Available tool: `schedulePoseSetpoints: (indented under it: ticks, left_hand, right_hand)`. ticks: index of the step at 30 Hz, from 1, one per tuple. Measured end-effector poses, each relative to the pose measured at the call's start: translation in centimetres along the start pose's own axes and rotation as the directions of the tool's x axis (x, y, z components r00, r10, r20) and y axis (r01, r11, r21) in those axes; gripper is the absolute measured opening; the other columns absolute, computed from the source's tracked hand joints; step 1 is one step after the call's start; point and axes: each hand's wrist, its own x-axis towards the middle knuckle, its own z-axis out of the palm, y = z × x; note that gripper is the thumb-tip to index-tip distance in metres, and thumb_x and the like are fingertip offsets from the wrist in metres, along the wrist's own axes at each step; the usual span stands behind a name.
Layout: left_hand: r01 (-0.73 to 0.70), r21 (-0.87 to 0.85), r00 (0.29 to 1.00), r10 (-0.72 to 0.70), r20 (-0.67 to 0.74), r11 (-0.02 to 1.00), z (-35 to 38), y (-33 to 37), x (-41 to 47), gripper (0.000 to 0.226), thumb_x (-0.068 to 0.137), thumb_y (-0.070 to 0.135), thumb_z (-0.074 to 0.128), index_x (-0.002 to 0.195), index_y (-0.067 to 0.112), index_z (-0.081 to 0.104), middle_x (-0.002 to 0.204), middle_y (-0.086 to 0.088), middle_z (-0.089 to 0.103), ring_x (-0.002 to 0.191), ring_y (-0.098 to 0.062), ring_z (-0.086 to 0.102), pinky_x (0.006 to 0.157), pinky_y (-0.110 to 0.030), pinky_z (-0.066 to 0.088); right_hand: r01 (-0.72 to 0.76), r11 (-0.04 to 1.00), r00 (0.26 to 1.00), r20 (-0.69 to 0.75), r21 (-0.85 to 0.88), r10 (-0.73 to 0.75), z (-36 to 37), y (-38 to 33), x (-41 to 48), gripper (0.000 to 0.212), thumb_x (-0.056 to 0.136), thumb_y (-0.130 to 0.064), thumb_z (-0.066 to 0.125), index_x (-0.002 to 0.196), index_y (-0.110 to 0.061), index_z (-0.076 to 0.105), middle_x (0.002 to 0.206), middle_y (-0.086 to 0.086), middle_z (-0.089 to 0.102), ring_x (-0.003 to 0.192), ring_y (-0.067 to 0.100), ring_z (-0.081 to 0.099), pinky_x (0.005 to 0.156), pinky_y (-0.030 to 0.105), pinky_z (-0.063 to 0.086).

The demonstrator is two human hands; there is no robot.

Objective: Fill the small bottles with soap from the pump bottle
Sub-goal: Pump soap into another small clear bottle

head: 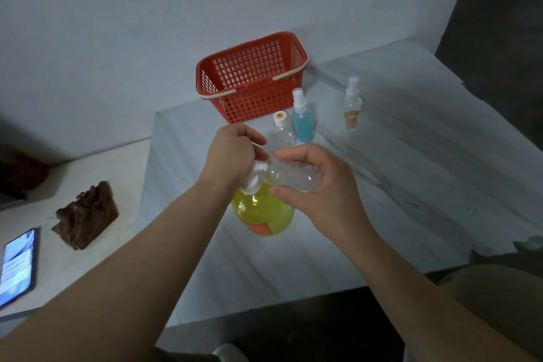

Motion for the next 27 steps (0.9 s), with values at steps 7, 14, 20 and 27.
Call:
schedulePoseSetpoints:
  ticks: [7,14,20,27]
  left_hand:
    - [-0.01,-0.029,1.0,0.01,0.013,1.0,-0.2,0.4,-0.6,0.034,0.082,-0.008,0.033,0.088,0.007,0.062,0.06,-0.002,0.061,0.053,-0.012,0.056,0.051,-0.022,0.044]
    - [-0.069,-0.028,0.998,0.069,0.008,0.997,-1.0,1.2,-0.6,0.03,0.084,-0.008,0.035,0.09,0.006,0.061,0.062,-0.004,0.064,0.059,-0.013,0.059,0.053,-0.021,0.049]
    - [-0.077,-0.043,0.997,0.078,0.015,0.996,-0.7,0.9,-0.6,0.032,0.082,-0.006,0.034,0.089,0.007,0.062,0.062,-0.003,0.063,0.065,-0.017,0.059,0.07,-0.03,0.049]
    - [-0.041,-0.036,0.997,0.043,0.06,0.999,-0.5,0.4,-0.6,0.032,0.082,-0.01,0.036,0.091,0.007,0.062,0.064,-0.001,0.06,0.054,-0.01,0.054,0.047,-0.018,0.042]
  right_hand:
    - [0.001,1.0,1.0,0.008,-0.013,-0.001,-0.3,-0.7,-0.1,0.045,0.063,-0.017,0.084,0.089,-0.044,0.061,0.097,-0.018,0.067,0.092,-0.001,0.06,0.08,0.015,0.047]
    - [0.038,0.999,0.999,-0.004,-0.034,-0.039,-0.4,-1.1,0.0,0.046,0.062,-0.015,0.085,0.095,-0.038,0.063,0.091,-0.023,0.065,0.087,-0.005,0.059,0.074,0.005,0.041]
    - [0.044,0.998,0.999,-0.015,-0.05,-0.045,-0.3,-0.8,0.2,0.049,0.061,-0.012,0.085,0.09,-0.044,0.062,0.093,-0.022,0.067,0.089,-0.002,0.06,0.078,0.011,0.046]
    - [0.036,0.999,0.999,0.004,-0.022,-0.036,-0.3,-0.6,0.5,0.047,0.06,-0.01,0.086,0.088,-0.041,0.063,0.09,-0.019,0.068,0.084,-0.004,0.061,0.073,0.008,0.045]
